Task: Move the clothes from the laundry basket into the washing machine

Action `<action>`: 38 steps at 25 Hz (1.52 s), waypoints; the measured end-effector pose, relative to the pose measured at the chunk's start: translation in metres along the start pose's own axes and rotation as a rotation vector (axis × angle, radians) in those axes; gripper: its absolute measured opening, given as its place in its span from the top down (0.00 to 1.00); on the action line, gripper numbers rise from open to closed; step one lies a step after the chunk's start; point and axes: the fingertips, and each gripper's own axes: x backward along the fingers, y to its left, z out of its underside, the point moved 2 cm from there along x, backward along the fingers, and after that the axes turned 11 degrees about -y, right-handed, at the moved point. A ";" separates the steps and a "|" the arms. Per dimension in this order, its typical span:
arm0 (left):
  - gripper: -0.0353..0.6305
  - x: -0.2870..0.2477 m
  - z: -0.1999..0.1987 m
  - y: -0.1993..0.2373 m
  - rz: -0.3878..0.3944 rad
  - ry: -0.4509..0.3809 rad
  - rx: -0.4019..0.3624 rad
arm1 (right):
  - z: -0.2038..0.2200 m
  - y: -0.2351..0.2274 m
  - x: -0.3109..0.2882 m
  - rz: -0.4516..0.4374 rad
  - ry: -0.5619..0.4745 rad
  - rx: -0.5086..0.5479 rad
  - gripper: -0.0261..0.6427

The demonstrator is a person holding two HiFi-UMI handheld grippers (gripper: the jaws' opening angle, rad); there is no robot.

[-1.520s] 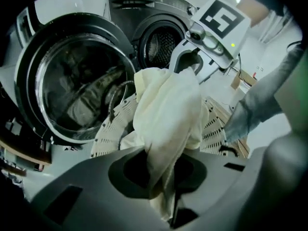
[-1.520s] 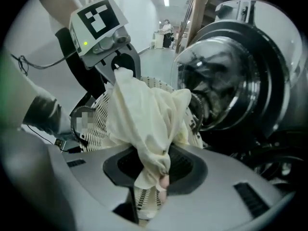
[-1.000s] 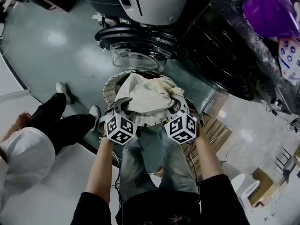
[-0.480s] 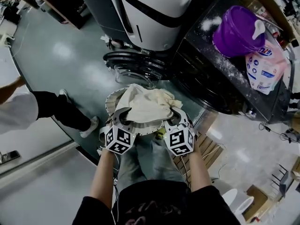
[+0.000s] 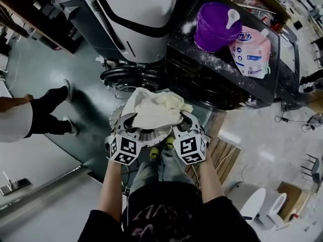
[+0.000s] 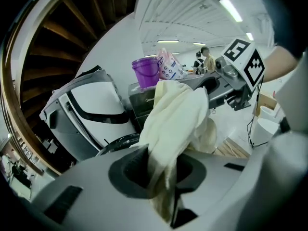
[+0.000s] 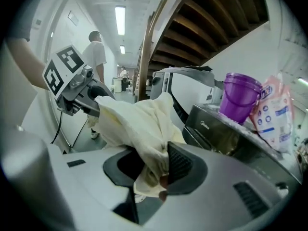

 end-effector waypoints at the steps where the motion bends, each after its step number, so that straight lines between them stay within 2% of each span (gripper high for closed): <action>1: 0.82 0.000 -0.006 -0.003 0.015 -0.014 -0.015 | -0.002 -0.002 0.008 0.027 -0.001 -0.008 0.78; 14: 0.82 0.007 -0.088 -0.067 0.230 -0.201 -0.242 | -0.013 -0.017 0.129 0.372 -0.009 -0.051 0.78; 20: 0.82 -0.009 -0.128 -0.102 0.301 -0.275 -0.332 | -0.007 -0.044 0.172 0.487 -0.015 -0.055 0.78; 28: 0.82 -0.069 -0.155 -0.125 0.336 -0.294 -0.369 | 0.021 -0.105 0.178 0.534 -0.006 -0.059 0.78; 34: 0.82 -0.117 -0.150 -0.134 0.342 -0.274 -0.362 | 0.055 -0.138 0.161 0.529 0.011 -0.086 0.78; 38: 0.82 -0.148 -0.132 -0.138 0.334 -0.265 -0.342 | 0.083 -0.152 0.142 0.525 0.018 -0.111 0.78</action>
